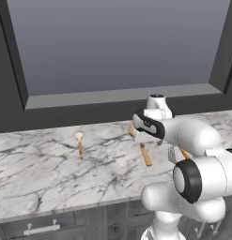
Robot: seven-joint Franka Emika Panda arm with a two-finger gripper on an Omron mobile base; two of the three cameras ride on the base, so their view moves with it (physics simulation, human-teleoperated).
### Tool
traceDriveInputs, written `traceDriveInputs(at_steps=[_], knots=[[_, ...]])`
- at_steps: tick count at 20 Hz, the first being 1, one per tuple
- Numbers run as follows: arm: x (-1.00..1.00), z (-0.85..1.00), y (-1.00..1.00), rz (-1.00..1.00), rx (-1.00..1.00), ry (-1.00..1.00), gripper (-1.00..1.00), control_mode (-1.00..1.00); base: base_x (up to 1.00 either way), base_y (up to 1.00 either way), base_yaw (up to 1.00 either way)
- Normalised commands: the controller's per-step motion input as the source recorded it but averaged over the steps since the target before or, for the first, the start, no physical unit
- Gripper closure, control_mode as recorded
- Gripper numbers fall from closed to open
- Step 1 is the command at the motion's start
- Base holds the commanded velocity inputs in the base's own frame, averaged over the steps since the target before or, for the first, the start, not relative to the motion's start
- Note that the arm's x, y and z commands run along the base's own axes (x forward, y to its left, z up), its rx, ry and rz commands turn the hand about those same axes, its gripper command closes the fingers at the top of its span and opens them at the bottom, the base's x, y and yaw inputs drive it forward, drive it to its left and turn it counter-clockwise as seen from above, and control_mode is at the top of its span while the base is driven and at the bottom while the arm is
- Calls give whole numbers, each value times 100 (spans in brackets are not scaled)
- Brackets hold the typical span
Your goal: Organize the utensils by type. Pick up the wooden spoons from the counter and place them in the open cabinet. Then pick up the metallic utensils from the counter and place them in the open drawer.
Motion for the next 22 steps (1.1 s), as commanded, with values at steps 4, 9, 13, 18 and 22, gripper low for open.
traceDriveInputs(at_steps=[4,9,13,18,22], knots=[[26,-13,6,0,0,0,-100,-100,0,0,0],[33,-15,6,0,0,0,-100,-100,0,0,0],[32,-18,7,0,0,1,-100,-100,0,0,0],[26,-18,0,0,0,0,-100,-100,0,0,0],[18,-22,-1,0,0,0,-100,-100,0,0,0]])
